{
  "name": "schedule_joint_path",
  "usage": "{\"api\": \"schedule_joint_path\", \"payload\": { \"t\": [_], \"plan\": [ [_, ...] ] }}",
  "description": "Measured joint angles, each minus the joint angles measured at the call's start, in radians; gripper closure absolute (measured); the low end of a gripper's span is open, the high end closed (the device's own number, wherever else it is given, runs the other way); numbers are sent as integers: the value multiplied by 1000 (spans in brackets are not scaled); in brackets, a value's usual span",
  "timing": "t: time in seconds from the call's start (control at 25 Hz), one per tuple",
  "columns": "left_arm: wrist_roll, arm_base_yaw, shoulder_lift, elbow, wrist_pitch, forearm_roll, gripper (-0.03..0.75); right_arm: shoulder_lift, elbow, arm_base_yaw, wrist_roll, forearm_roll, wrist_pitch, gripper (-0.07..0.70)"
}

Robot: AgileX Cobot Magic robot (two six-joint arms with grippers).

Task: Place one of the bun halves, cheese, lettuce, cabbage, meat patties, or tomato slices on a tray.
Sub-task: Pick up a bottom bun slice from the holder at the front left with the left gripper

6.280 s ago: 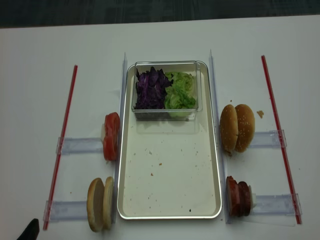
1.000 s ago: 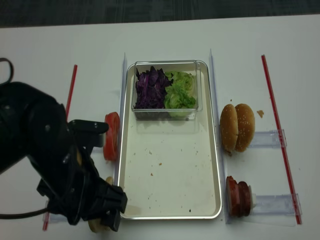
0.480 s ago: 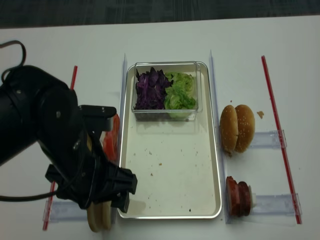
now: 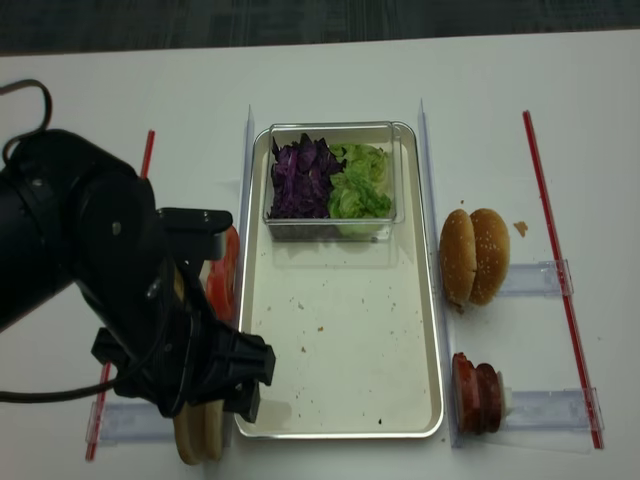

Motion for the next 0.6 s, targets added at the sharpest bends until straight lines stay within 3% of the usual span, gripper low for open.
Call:
{"api": "schedule_joint_path", "payload": {
  "t": [0.6],
  "plan": [
    [-2, 0, 0, 0, -64, 0, 126, 0, 0, 0, 0, 0, 0, 438]
  ]
}}
